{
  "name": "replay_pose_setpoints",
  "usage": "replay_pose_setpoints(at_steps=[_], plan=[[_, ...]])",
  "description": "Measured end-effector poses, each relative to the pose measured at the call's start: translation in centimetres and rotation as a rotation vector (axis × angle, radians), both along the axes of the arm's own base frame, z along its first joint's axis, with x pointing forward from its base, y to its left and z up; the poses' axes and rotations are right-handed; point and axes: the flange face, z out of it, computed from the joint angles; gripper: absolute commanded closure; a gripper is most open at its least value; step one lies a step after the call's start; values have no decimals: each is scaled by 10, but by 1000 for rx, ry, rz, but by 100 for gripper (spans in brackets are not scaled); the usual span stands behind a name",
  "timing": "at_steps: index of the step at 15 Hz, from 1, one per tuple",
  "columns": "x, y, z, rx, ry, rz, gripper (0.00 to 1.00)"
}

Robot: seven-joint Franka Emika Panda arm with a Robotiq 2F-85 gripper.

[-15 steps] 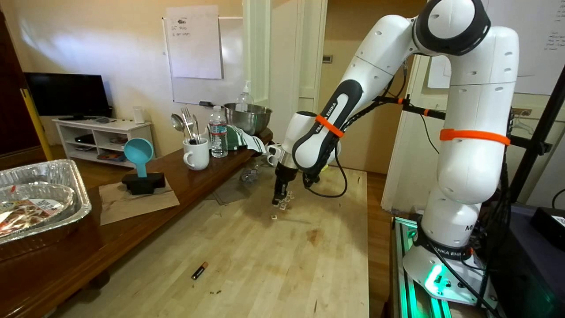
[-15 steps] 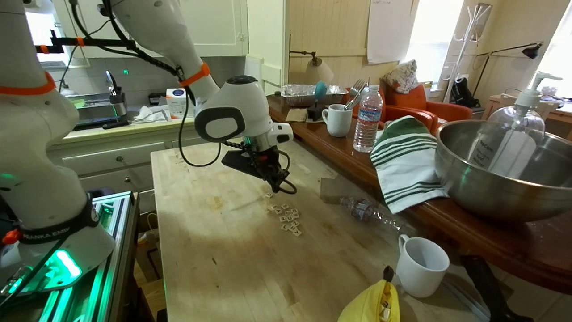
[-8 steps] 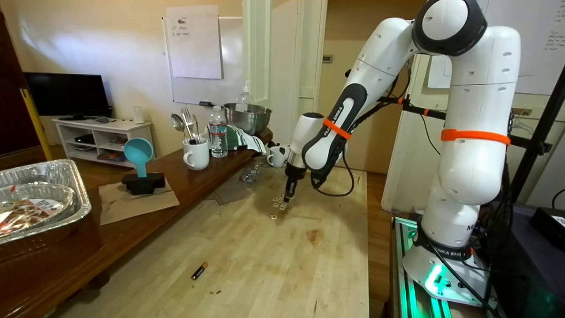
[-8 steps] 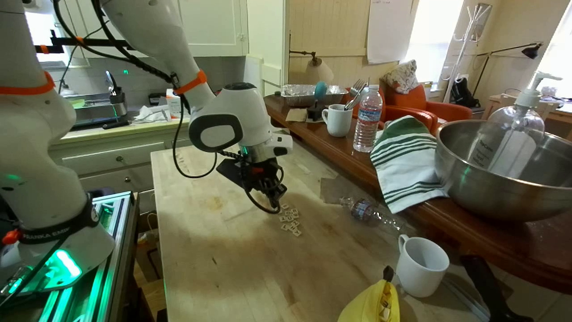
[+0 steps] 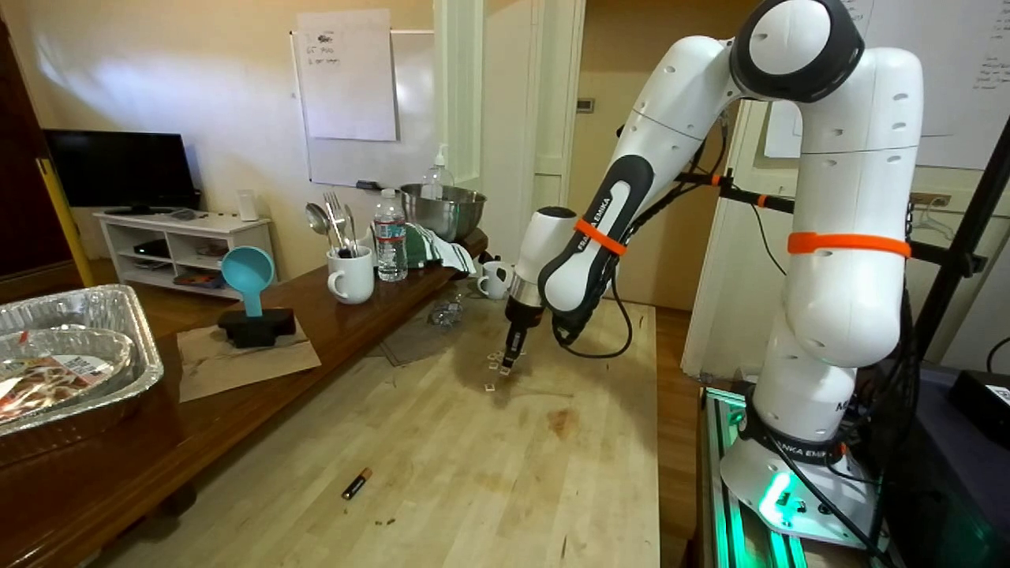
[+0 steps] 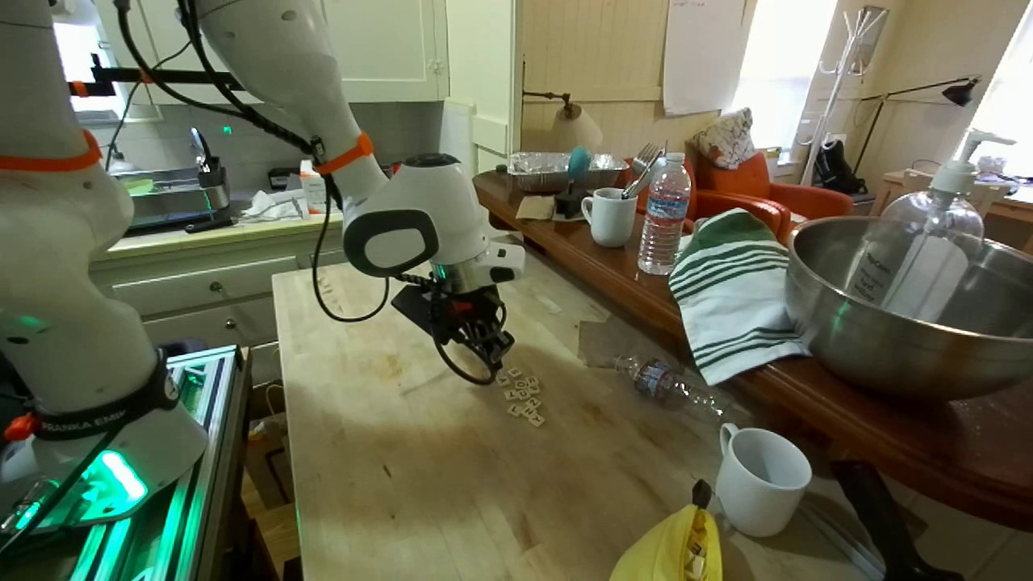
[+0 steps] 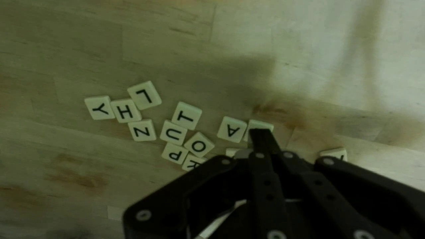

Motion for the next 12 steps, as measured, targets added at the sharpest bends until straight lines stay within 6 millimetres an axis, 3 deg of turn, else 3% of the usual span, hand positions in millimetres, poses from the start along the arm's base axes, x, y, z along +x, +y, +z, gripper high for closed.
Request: replay_pose_setpoints(at_steps=[12], plan=[[6, 0, -11, -15, -30, 1, 100]])
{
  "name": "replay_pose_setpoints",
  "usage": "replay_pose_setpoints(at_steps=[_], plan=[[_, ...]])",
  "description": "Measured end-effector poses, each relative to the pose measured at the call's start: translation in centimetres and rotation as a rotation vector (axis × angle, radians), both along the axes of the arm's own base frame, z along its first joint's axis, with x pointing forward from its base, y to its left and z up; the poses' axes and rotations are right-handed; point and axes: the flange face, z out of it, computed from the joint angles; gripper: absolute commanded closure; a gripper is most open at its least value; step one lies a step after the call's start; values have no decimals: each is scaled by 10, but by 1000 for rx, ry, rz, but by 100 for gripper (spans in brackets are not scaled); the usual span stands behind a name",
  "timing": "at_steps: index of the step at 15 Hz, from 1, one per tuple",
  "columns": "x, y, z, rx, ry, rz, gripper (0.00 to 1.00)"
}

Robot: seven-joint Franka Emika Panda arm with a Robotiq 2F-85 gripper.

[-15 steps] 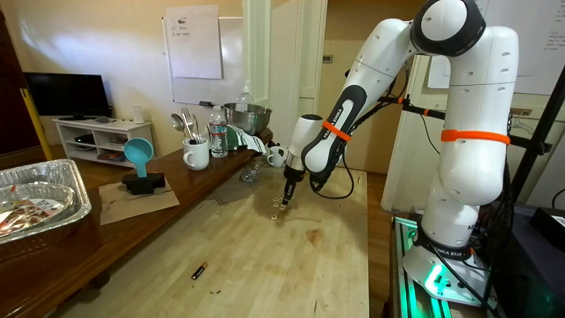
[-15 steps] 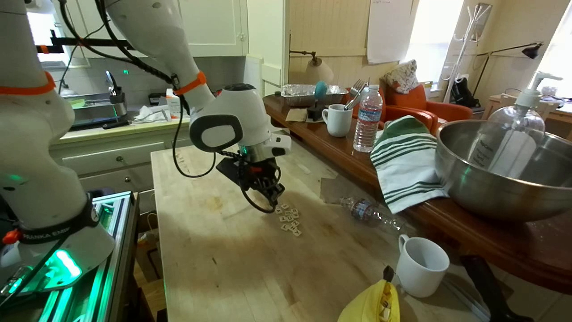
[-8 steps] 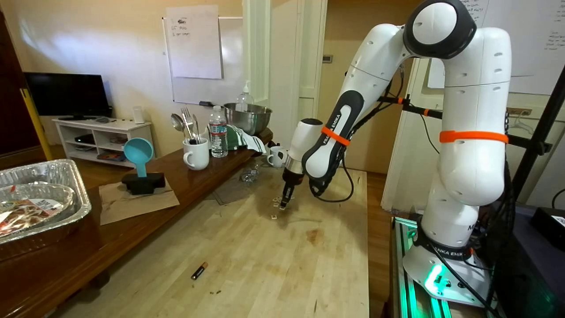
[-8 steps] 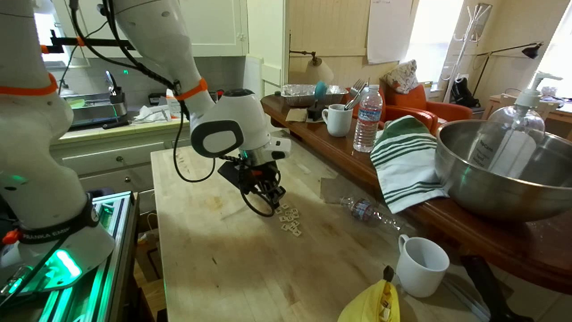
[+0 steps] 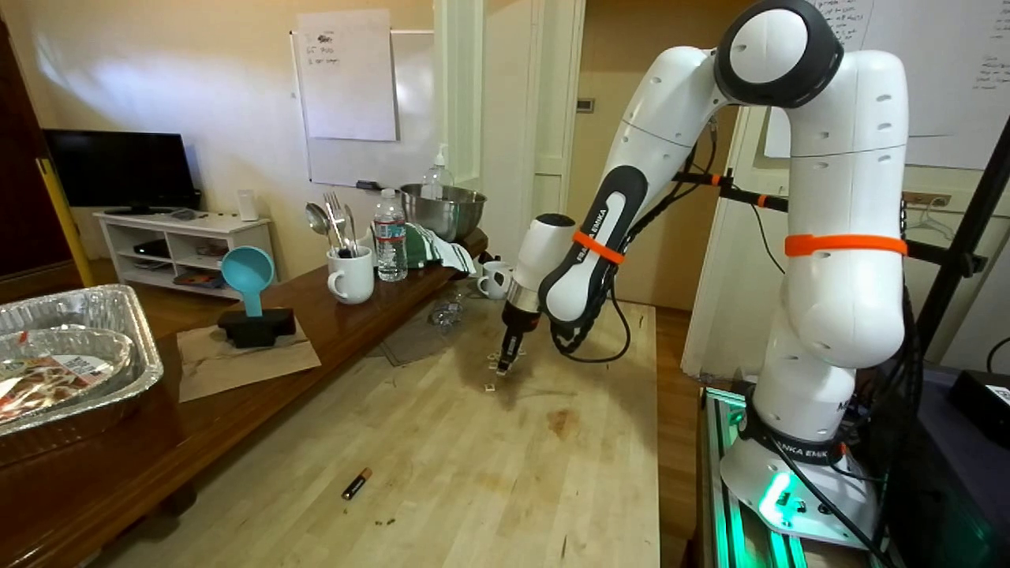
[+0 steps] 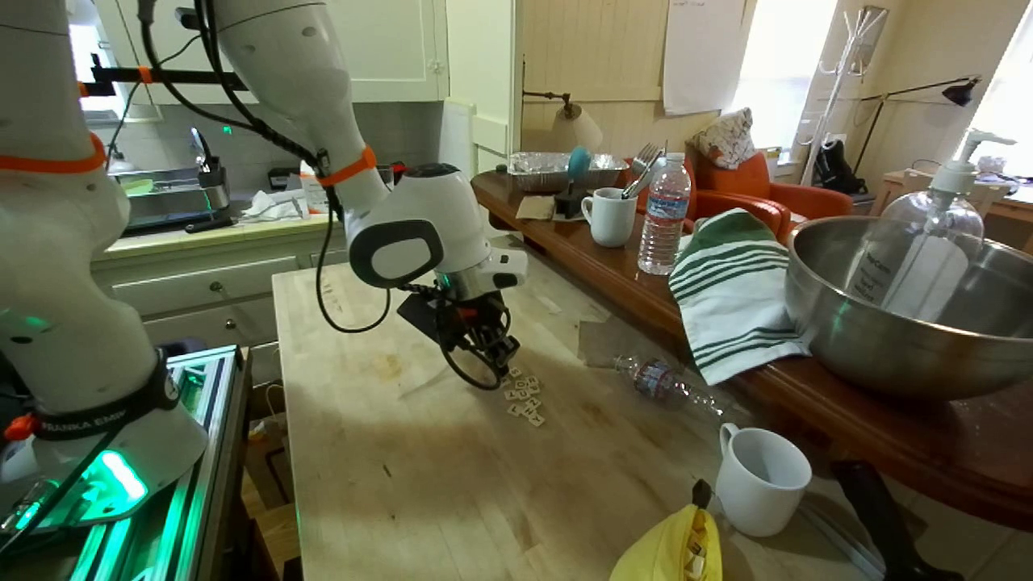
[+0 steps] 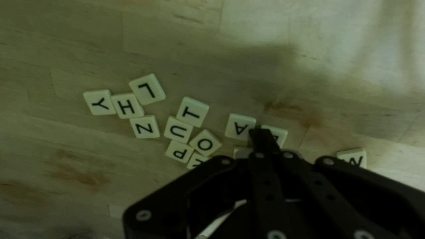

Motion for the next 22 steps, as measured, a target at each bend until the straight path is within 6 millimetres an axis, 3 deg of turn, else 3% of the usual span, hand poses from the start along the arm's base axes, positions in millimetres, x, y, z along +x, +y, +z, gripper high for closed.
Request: replay_pose_setpoints(at_steps=[22], plan=[[7, 39, 0, -26, -6, 164, 100]])
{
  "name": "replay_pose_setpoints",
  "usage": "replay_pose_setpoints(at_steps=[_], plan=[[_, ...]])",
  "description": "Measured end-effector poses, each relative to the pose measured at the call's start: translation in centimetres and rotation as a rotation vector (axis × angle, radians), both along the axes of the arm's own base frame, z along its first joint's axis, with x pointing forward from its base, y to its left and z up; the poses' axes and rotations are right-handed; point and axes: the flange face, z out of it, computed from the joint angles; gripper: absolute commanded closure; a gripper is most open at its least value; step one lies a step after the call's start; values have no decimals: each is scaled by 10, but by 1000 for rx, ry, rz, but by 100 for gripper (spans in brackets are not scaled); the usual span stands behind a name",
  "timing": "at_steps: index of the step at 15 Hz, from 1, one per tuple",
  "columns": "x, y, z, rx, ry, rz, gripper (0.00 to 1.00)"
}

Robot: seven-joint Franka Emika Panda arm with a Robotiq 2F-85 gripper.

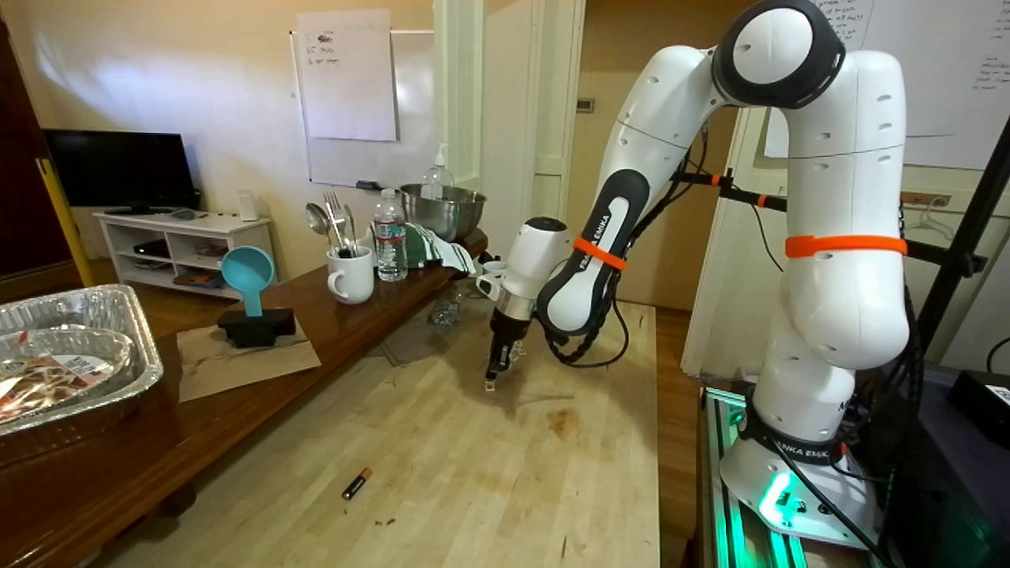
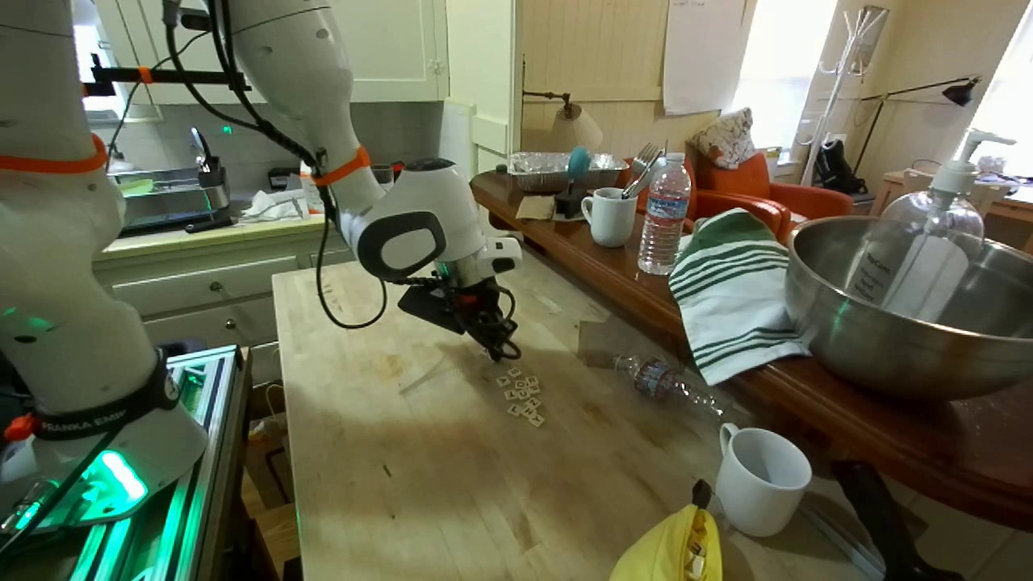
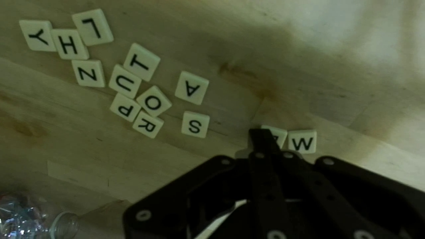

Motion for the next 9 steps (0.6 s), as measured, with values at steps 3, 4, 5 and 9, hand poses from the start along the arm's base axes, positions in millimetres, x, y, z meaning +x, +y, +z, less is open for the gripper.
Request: replay_pose_setpoints(at_steps=[3, 4, 5, 9], plan=[[0, 3, 0, -2, 0, 16, 100], [0, 4, 0, -3, 0, 22, 100], [0, 5, 0, -5, 0, 30, 100], [0, 9, 0, -14, 1, 64, 100]])
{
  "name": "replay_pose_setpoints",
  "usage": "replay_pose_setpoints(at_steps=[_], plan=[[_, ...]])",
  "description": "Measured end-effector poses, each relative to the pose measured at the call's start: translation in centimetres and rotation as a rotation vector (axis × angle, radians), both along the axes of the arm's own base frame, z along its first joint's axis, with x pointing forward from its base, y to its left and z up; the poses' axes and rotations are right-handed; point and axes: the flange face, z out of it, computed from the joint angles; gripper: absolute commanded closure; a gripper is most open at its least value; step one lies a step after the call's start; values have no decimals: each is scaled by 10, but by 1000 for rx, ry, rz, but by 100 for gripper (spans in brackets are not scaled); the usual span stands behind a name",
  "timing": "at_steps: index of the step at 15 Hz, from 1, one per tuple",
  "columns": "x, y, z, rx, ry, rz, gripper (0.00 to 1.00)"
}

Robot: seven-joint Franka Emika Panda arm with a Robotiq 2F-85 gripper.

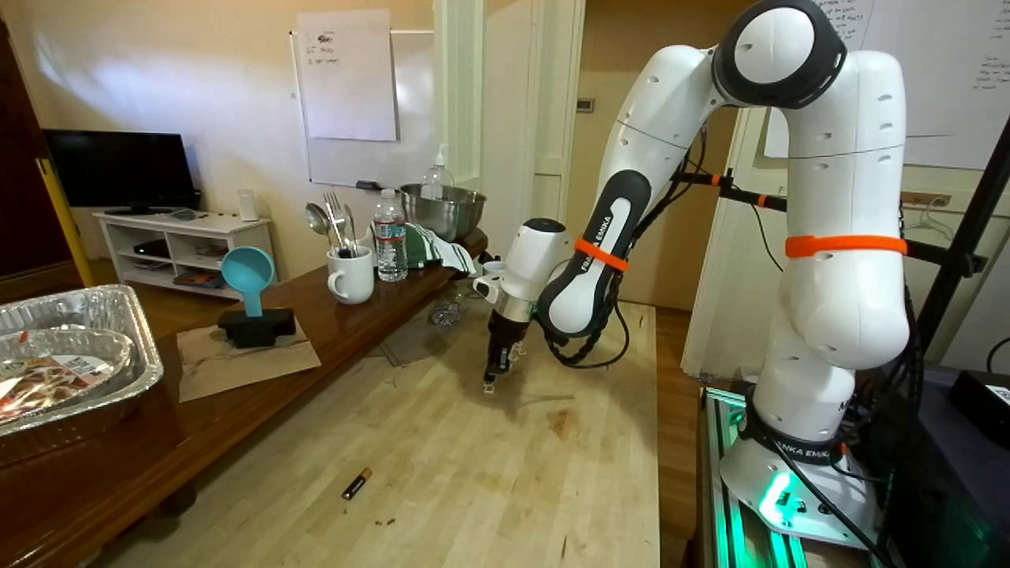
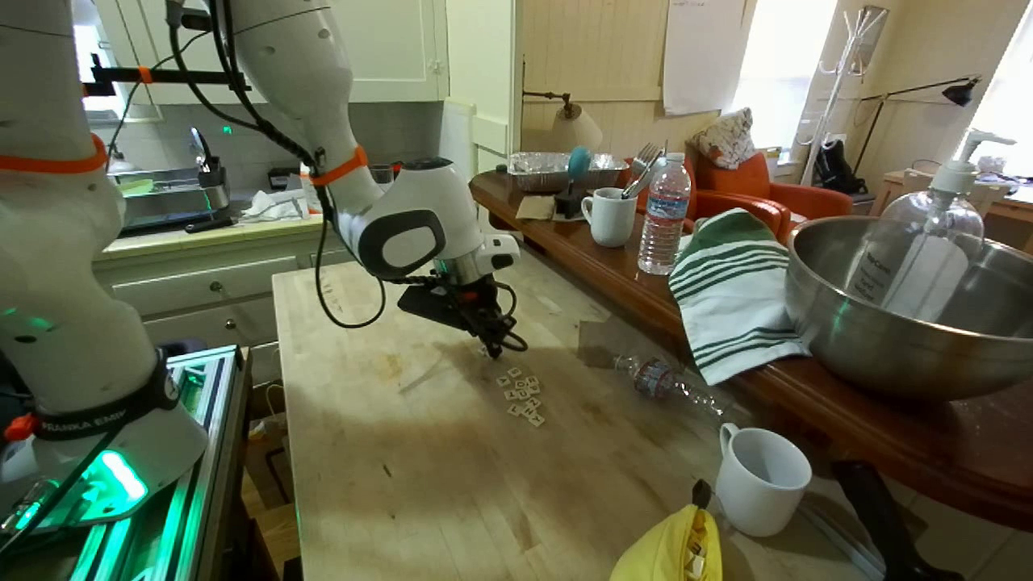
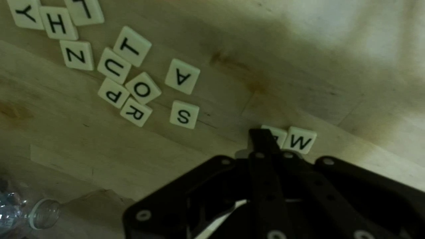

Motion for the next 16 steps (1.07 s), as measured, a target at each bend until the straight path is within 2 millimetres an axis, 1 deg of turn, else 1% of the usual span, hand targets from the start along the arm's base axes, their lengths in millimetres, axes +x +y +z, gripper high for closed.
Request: replay_pose_setpoints(at_steps=[6, 16], plan=[[0, 4, 0, -10, 0, 40, 100], [-2, 6, 0, -12, -8, 60, 100]])
